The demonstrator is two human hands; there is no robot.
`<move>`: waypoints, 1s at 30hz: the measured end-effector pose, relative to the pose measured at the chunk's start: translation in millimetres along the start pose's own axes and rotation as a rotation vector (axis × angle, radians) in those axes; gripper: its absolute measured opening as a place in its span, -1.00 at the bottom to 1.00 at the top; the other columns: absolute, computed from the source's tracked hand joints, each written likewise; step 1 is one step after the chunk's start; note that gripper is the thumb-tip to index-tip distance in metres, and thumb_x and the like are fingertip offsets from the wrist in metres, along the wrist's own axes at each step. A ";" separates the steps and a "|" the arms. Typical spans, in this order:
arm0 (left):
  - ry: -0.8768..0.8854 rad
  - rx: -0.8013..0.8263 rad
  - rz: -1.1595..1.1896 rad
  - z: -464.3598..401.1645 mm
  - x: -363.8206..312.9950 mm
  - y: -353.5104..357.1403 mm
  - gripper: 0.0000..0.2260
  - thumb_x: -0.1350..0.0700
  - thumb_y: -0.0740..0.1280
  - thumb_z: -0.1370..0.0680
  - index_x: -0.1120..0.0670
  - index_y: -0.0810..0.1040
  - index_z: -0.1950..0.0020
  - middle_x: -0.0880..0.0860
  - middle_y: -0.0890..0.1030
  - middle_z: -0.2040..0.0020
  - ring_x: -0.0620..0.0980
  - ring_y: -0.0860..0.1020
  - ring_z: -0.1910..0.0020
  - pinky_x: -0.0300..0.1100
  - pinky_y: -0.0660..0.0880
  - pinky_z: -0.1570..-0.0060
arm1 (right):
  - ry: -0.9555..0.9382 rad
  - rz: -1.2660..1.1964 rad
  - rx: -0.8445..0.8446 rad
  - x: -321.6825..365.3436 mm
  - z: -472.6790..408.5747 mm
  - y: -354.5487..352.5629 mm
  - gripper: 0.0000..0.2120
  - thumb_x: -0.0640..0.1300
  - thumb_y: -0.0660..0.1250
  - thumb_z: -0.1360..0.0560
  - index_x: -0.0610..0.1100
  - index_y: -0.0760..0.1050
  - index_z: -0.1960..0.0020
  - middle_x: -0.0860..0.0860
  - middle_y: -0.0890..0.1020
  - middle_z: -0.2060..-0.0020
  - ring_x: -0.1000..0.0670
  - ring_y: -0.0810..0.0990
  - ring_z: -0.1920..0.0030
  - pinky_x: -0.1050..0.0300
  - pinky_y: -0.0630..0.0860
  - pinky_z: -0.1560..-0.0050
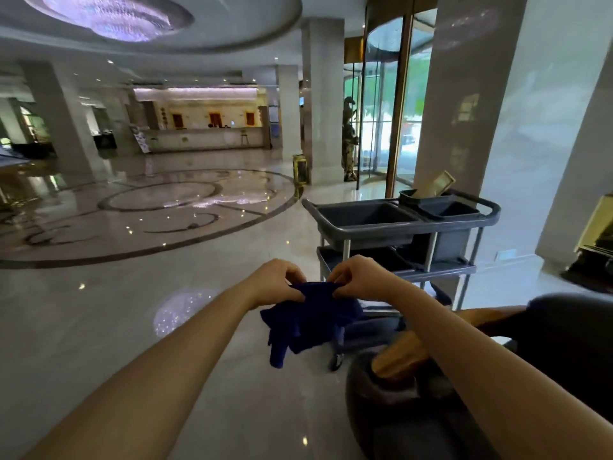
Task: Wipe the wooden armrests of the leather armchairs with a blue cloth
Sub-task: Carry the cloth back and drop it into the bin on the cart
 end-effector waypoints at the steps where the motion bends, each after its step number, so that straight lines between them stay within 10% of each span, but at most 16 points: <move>1: -0.009 -0.020 -0.002 -17.4 8.9 -15.0 -0.80 0.20 0.39 -0.42 0.08 0.56 -0.03 0.06 0.60 0.02 -0.03 0.58 0.07 -0.13 0.57 0.06 | -0.013 -0.011 0.009 -1.3 -26.2 -2.9 -0.82 -0.23 0.41 -0.39 -0.09 0.61 0.02 0.08 0.60 0.22 0.27 0.54 0.27 0.49 0.44 0.35; 17: 0.016 -0.011 0.064 -324.4 199.0 -169.9 -0.86 0.30 0.35 -0.44 0.11 0.57 0.05 0.09 0.60 0.06 0.01 0.59 0.08 -0.12 0.58 0.07 | 0.006 -0.053 -0.015 -54.0 -403.9 7.5 -0.81 -0.27 0.38 -0.41 -0.19 0.59 -0.02 -0.09 0.67 0.10 0.04 0.62 0.13 0.34 0.54 0.16; 30: 0.186 0.112 0.066 -582.0 207.4 -251.4 -0.85 0.28 0.36 -0.45 0.10 0.55 0.01 0.10 0.59 0.01 0.03 0.57 0.01 -0.15 0.56 0.07 | 0.174 0.007 -0.202 -127.0 -593.5 -94.8 -0.82 -0.26 0.42 -0.38 -0.13 0.61 0.02 0.03 0.61 0.22 0.15 0.57 0.22 0.29 0.47 0.14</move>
Point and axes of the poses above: each hand's wrist, its own z-axis away from the middle knuckle, its own y-axis out of the palm, x = y × z, the point moved 6 cm from there along -z, towards the middle knuckle
